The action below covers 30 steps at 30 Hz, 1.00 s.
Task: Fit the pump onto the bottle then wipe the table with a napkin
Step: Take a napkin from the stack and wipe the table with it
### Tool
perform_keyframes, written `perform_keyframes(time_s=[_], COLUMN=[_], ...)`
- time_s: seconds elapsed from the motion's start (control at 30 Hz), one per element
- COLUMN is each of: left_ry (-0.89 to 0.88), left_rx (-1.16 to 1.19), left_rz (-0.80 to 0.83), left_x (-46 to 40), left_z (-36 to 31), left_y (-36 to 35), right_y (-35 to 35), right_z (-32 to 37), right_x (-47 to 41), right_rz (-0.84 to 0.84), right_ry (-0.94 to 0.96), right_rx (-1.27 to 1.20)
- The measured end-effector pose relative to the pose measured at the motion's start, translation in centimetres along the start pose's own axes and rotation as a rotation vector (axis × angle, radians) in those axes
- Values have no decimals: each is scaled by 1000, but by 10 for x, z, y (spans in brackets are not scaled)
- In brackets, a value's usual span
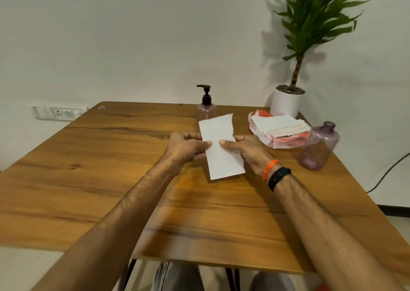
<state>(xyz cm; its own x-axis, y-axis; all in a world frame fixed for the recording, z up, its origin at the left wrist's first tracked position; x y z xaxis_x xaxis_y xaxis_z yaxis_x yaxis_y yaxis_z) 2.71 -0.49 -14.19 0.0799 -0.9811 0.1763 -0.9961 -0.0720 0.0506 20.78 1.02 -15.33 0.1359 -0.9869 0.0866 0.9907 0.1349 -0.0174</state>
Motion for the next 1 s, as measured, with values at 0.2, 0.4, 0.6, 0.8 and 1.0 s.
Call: perform_keyframes(time_s=[0.2,0.4,0.6,0.8,1.0], left_ry=[5,-70,-165,-247,-267], left_rx=[-31,-265,-496,-519,-527], left_rz=[-47,-192,-278,-324,-303], left_x=[-1,3,17,14,5], left_z=[8,21,31,42,48], left_y=[35,91,126,134,136], right_y=[-31,-31,-82,-97,-99], right_z=[0,38,70,10,-8], right_x=[-2,-13,2,-17,-25], right_rz=[43,-167,-187,117,209], right_ry=[-41,104,642,443,406], right_rx=[93,466,1295,1324,1157])
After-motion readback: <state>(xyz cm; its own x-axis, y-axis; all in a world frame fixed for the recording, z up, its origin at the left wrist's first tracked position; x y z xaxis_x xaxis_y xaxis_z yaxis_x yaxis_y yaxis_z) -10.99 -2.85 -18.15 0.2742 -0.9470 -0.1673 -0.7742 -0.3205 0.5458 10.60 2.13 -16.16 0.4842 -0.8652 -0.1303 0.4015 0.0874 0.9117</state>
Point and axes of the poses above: each hand's wrist, its own x-axis away from the middle knuckle, its own y-axis out of the back of the hand, z = x × y, the point moved 9 cm from there along -x, towards the middle knuckle, and after that the axes turned 5 degrees about -x, right-handed, at the moved point
